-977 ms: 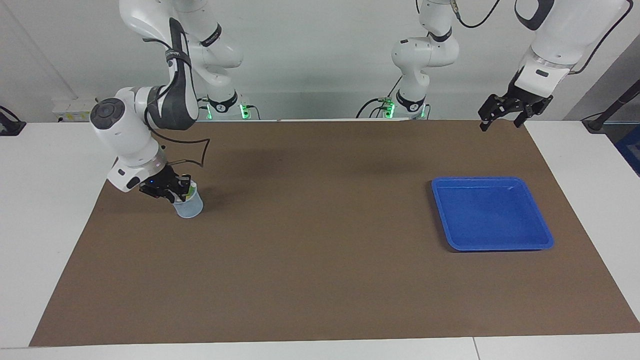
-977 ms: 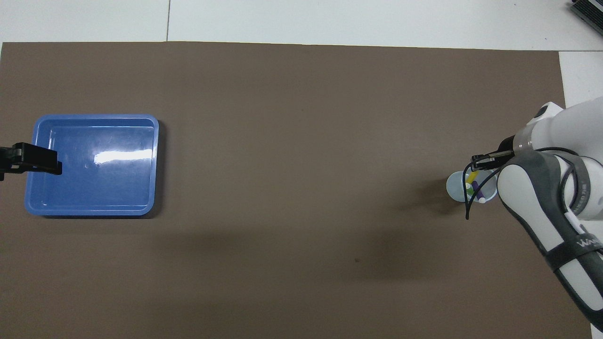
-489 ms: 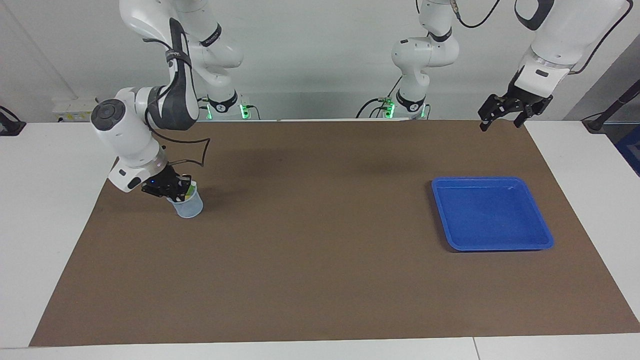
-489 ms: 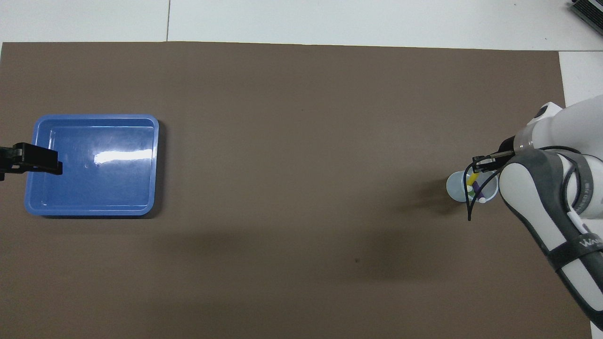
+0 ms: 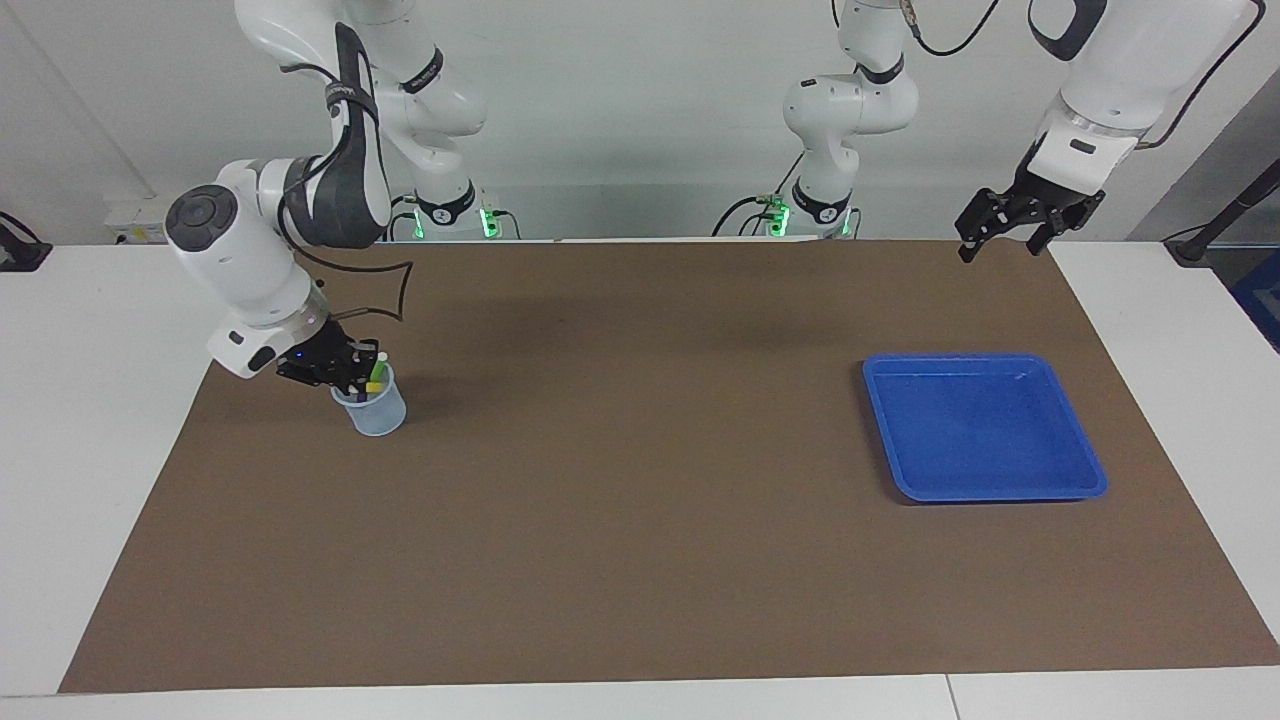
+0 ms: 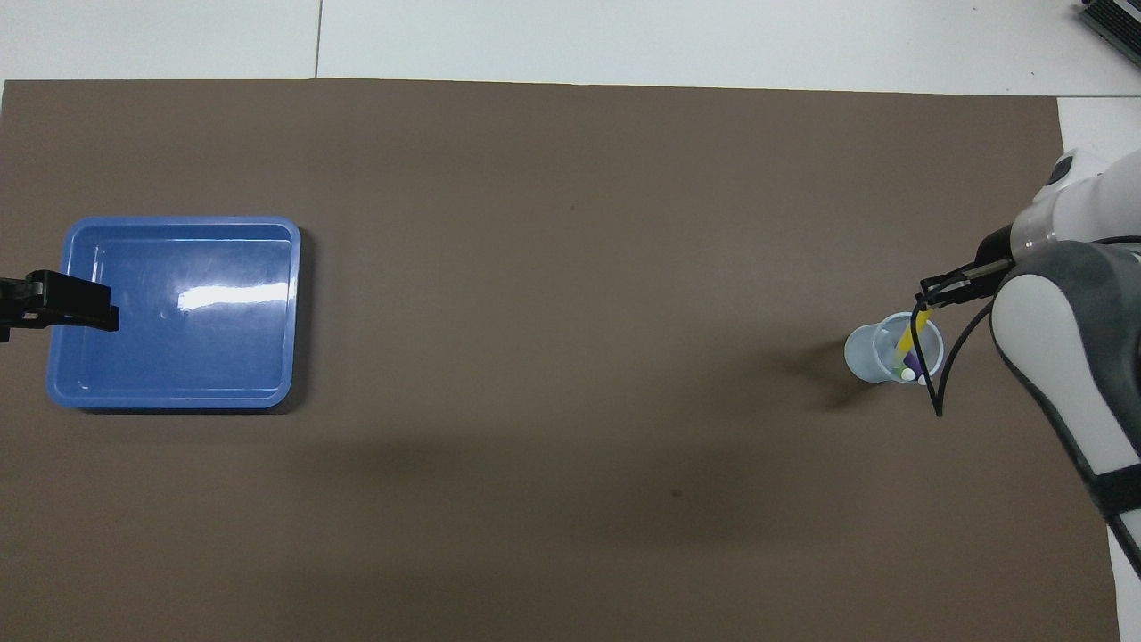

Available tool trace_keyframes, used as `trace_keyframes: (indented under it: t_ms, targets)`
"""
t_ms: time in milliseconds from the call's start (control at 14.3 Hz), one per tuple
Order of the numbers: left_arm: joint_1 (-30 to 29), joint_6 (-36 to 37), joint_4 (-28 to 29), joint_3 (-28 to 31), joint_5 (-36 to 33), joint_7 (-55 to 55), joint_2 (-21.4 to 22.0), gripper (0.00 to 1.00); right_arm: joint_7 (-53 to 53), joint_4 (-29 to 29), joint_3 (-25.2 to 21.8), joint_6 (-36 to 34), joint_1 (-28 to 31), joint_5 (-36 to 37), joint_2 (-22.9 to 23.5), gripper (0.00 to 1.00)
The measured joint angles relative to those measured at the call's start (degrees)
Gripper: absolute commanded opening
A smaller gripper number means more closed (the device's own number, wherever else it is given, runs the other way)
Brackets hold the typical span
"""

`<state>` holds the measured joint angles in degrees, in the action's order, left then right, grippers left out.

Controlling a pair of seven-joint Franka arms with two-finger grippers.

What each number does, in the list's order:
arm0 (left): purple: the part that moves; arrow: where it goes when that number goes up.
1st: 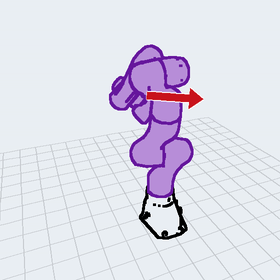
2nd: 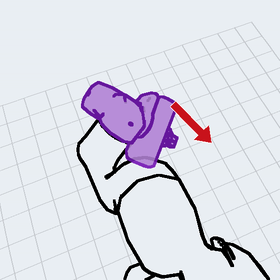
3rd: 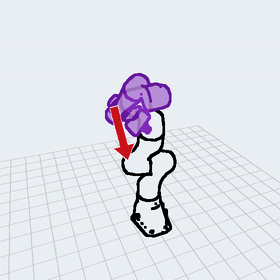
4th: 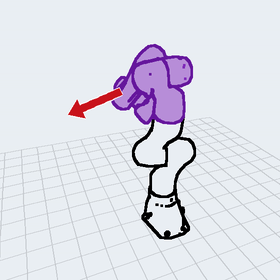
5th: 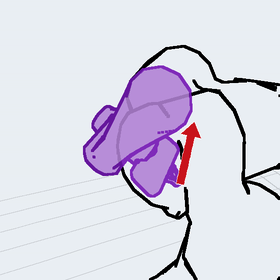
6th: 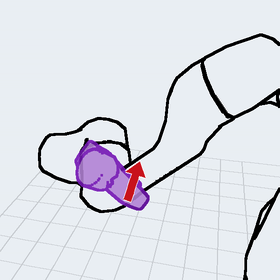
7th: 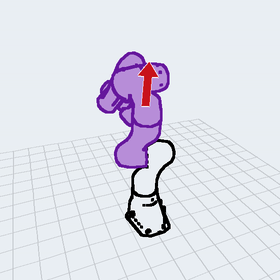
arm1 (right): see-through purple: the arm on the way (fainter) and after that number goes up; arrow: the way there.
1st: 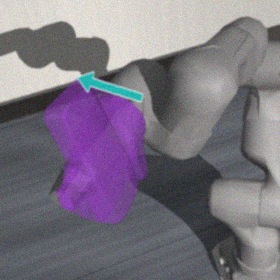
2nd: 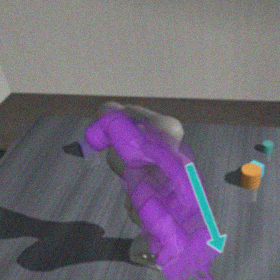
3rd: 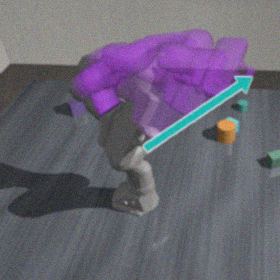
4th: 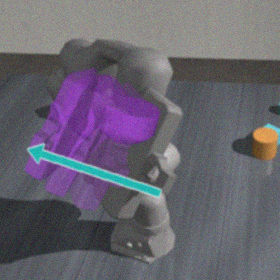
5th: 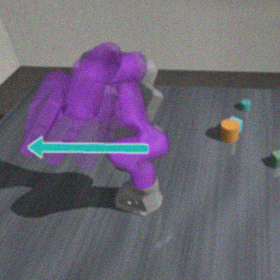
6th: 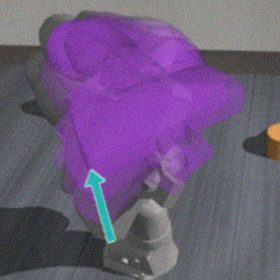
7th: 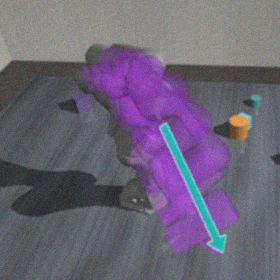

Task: Right arm passes pens to left for tray arrangement
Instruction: 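Lower the right gripper into the cup and grasp the yellow pen, then lift the yellow pen with the right gripper while the left gripper approaches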

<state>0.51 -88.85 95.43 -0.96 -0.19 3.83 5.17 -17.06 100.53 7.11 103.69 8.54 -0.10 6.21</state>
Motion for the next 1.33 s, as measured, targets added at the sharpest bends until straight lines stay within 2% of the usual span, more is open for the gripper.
trace_keyframes:
  t_ms: [209,419,628,838,977,1187,1326]
  targets:
    - [-0.02,-0.3,0.0,0.02,0.0,0.01,0.0,1.0,-0.61,-5.47,0.13,-3.98,-4.14,1.55,-0.77,0.0]
    - [-0.07,-0.43,0.03,0.14,0.0,0.03,0.0,1.0,3.72,-7.25,0.58,-3.9,-8.28,0.95,-0.86,0.0]
    - [-0.06,-0.43,0.22,0.13,1.16,0.07,0.0,1.0,15.32,-7.23,1.82,-0.5,-10.15,-6.82,-0.7,0.0]
    - [-0.06,-0.83,0.23,0.16,2.16,4.21,0.07,1.0,29.25,-6.87,2.01,5.99,-12.55,-15.38,-0.25,0.0]
    - [0.01,-1.79,0.15,-0.04,2.28,11.06,0.16,1.0,37.67,-5.81,2.06,10.2,-14.95,-17.43,-0.17,0.0]
    - [0.08,-1.95,-0.83,-0.48,3.28,14.23,0.65,1.0,49.69,-2.28,2.17,19.66,-20.14,-18.75,-0.26,0.0]
    - [0.0,-0.07,-0.38,-0.17,8.28,14.47,1.39,1.0,57.01,0.65,2.24,27.31,-24.35,-18.78,-0.4,0.0]
